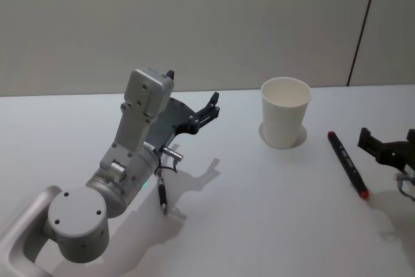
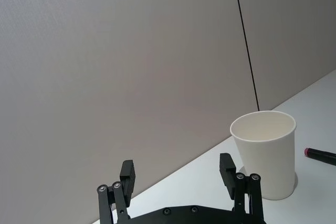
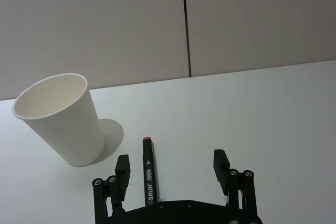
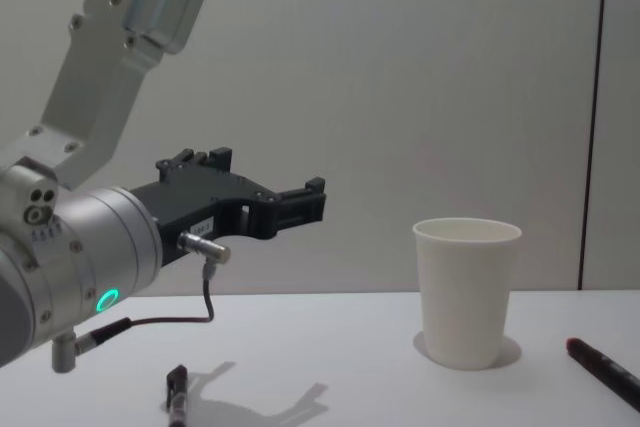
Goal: Place the pen into the pen holder.
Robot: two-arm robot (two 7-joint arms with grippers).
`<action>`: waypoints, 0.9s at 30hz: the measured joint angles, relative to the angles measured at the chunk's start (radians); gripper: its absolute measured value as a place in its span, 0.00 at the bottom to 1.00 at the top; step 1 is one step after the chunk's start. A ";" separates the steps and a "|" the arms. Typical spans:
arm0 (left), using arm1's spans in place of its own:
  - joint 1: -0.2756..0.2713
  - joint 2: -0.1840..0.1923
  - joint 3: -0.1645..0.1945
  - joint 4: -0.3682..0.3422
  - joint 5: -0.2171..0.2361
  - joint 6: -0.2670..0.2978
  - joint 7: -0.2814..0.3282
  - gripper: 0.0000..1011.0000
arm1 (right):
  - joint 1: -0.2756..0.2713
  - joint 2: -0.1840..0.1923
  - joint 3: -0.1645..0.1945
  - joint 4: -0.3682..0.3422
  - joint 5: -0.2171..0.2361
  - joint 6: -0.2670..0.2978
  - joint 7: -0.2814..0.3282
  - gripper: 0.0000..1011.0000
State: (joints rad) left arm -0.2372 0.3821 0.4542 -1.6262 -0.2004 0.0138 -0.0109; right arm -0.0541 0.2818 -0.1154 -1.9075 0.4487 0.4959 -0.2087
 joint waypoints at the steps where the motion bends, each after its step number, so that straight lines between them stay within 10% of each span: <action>1: 0.000 0.000 0.000 0.000 0.000 0.000 0.000 0.99 | 0.006 -0.003 -0.001 0.005 0.000 0.004 0.002 0.99; 27: 0.000 0.000 0.000 0.000 0.000 0.000 0.000 0.99 | 0.096 -0.052 -0.034 0.113 -0.088 0.138 0.040 0.99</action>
State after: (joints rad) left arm -0.2372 0.3821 0.4542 -1.6262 -0.2004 0.0138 -0.0109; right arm 0.0417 0.2296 -0.1491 -1.7950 0.3607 0.6339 -0.1682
